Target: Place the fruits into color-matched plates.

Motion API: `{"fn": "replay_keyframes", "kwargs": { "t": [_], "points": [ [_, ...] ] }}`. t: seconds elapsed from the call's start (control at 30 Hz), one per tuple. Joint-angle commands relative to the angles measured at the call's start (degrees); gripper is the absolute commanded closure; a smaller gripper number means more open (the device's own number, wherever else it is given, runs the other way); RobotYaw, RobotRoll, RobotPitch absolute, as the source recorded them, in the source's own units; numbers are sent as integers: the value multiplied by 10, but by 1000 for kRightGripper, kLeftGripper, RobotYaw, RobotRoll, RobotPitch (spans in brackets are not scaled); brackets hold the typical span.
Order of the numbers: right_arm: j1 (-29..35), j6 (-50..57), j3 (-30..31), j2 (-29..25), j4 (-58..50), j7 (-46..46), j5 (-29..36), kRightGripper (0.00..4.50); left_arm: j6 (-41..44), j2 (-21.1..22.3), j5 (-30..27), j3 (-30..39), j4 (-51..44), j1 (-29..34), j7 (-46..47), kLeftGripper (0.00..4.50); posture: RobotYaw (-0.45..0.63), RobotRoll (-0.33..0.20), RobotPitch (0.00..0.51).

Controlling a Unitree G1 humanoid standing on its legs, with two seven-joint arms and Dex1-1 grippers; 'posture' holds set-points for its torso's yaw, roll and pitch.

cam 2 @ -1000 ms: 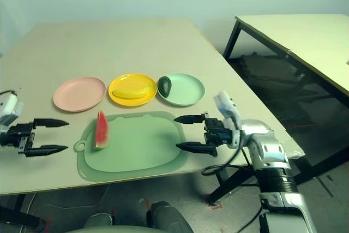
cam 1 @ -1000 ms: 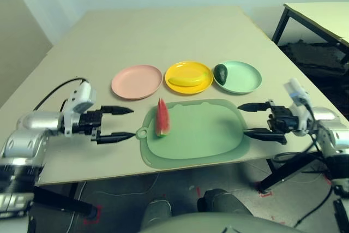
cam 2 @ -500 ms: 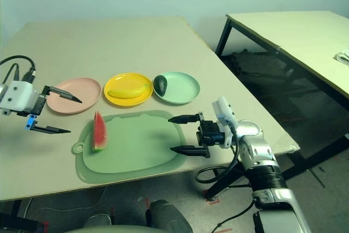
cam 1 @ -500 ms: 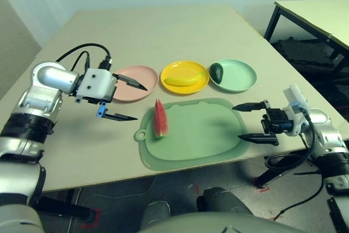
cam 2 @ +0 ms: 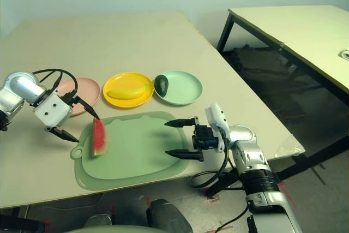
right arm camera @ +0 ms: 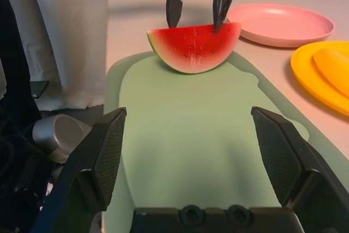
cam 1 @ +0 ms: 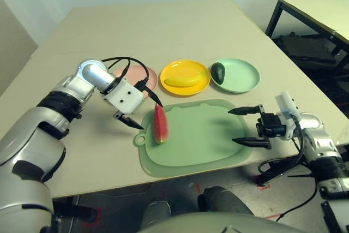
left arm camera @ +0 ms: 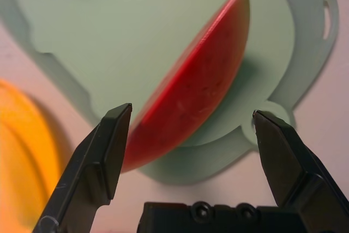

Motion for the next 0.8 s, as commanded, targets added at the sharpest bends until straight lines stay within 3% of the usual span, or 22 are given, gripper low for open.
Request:
{"fn": "replay_keyframes", "kwargs": {
  "t": [0.03, 0.23, 0.5, 0.63, 0.8],
  "points": [
    [4, 5, -3, -2, -9, -5, -2, 44, -16, -13, 14, -3, 29, -1, -4, 0, -209, 0, 0],
    [10, 12, -5, 4, -22, -23, 2, 44, -30, -56, 26, 30, 59, 11, -4, 0, -208, 0, 0],
    [24, 34, -3, 7, -59, -41, 6, 44, -34, -68, 72, 58, 70, 35, -4, 0, -216, 0, 0],
    [17, 39, -7, 4, -59, -42, 7, 0, -24, -66, 83, 62, 64, 48, -4, 871, -215, 0, 0],
    [9, 39, -7, 5, -57, -42, 6, 0, -14, -73, 101, 75, 64, 63, -4, 2584, -213, 0, 0]
  ]
}}
